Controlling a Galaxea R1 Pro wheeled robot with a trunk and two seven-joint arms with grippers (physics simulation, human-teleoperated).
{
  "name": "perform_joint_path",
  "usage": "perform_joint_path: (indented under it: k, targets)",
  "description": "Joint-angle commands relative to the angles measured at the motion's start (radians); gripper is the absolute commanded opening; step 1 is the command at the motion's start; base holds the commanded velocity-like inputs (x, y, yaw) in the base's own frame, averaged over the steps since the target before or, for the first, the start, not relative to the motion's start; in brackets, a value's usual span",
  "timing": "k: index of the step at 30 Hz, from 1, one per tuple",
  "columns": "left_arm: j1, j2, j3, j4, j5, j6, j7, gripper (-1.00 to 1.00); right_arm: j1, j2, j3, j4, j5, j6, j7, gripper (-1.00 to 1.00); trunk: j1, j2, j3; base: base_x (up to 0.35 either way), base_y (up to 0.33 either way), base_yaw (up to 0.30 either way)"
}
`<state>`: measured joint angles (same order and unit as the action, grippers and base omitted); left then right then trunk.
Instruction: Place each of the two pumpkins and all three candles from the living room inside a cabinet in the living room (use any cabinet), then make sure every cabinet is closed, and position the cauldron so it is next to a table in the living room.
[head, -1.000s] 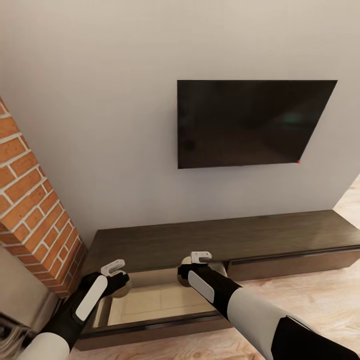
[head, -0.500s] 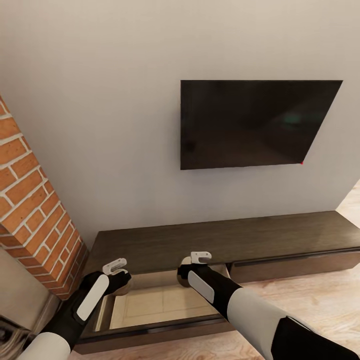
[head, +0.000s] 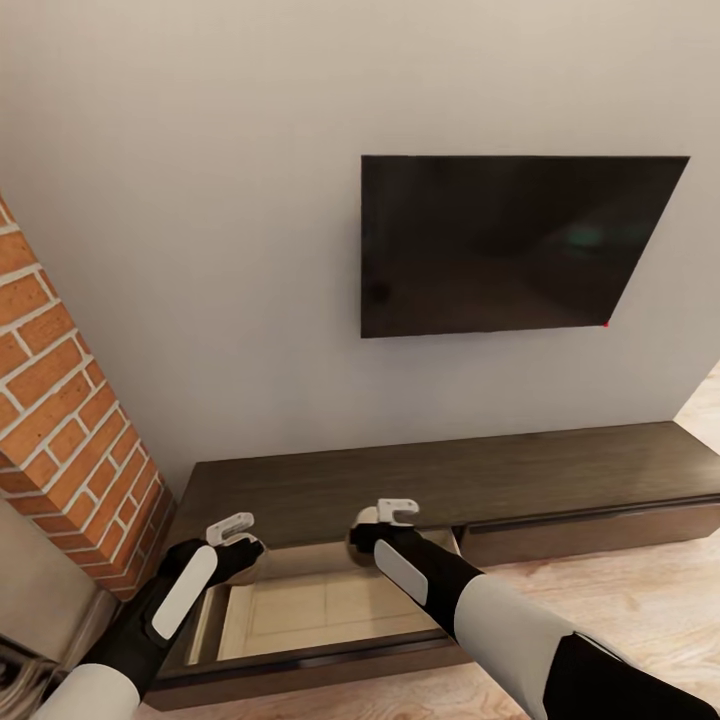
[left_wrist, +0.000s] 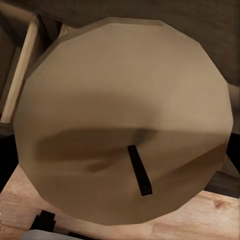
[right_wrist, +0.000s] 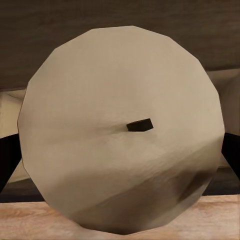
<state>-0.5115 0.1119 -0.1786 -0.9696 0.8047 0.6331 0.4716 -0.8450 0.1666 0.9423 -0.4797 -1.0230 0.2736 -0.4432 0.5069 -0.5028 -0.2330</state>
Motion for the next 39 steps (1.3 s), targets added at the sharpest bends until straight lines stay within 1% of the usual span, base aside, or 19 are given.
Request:
perform_joint_path:
  k: [1,6,21,25,39]
  targets:
    - [-0.001,0.003,-0.003,-0.003,0.010,0.002,0.011,-1.00,-0.002,-0.001,0.007,-0.003,-0.003,0.005,0.001,-1.00,0.004,-0.009,-0.005,0.000,0.000,0.000]
    - [-0.001,0.007,-0.001,-0.005,0.013,0.003,0.012,-1.00,-0.002,-0.001,0.007,-0.005,-0.003,0.011,0.026,-1.00,0.024,-0.044,-0.021,0.000,0.000,0.000]
    - [-0.001,0.008,-0.005,-0.006,0.012,0.002,0.012,-1.00,-0.002,-0.004,0.006,0.003,-0.004,0.017,0.029,-1.00,0.081,-0.149,-0.068,0.000,0.000,0.000]
    - [-0.001,0.003,-0.005,-0.006,0.012,0.002,0.012,-1.00,-0.002,-0.003,0.006,0.004,-0.003,0.015,0.030,-1.00,0.096,-0.177,-0.080,0.000,0.000,0.000]
    - [-0.001,0.009,-0.003,-0.007,0.011,0.007,0.013,-1.00,-0.002,0.000,0.007,0.005,-0.003,0.005,0.033,-1.00,0.150,-0.275,-0.124,0.000,0.000,0.000]
